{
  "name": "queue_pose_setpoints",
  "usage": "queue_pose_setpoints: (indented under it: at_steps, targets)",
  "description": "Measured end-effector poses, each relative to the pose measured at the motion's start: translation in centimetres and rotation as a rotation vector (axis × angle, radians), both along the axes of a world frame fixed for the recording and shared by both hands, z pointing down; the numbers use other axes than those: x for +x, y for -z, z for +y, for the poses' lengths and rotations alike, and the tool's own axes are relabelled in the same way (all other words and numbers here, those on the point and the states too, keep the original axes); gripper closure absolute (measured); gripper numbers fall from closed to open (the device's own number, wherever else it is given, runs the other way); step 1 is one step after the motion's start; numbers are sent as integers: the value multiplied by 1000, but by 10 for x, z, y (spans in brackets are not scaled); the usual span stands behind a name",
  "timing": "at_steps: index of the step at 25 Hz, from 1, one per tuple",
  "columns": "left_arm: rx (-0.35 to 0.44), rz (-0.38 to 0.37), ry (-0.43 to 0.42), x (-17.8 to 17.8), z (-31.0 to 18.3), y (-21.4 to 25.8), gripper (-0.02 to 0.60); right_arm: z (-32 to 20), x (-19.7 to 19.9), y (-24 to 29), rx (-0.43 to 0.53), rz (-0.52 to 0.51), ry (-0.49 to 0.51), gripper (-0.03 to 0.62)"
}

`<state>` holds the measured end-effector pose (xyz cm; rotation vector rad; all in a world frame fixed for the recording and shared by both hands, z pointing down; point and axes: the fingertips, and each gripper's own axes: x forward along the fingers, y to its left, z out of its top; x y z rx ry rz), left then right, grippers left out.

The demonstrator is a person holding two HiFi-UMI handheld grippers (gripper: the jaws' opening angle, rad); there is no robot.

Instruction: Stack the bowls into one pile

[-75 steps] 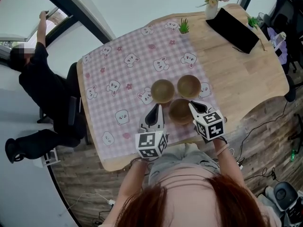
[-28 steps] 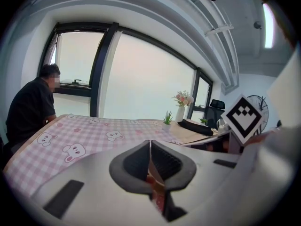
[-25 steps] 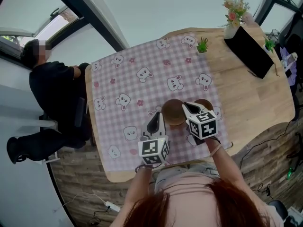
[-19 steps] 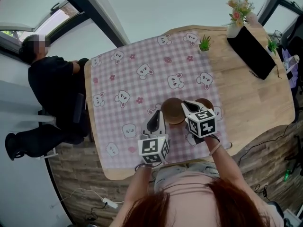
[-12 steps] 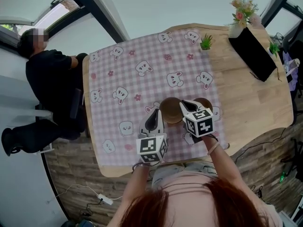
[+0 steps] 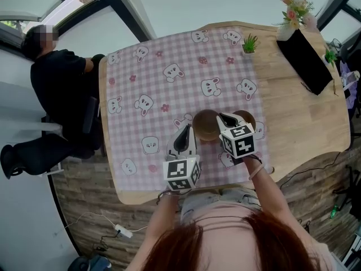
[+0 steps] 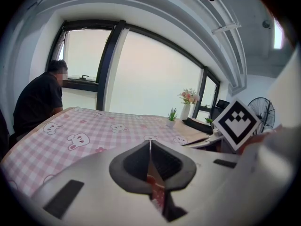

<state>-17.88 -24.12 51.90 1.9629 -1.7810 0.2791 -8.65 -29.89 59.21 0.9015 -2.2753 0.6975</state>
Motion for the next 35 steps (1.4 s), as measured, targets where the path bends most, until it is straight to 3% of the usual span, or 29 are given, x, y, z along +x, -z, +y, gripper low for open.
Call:
queue_pose_setpoints:
  at_steps: [6, 20, 27, 35]
  targets:
    - [-6, -2, 6, 1, 2, -2, 566, 0, 1, -2, 25, 32, 29, 540]
    - [37, -17, -27, 7, 4, 11, 566, -1, 9, 17, 116, 22, -9, 534]
    - [61, -20, -84, 11, 8, 26, 566, 9, 20, 34, 148, 30, -65, 586]
    - [77, -7, -167, 16, 12, 29, 566, 21, 40, 40, 173, 61, -151, 594]
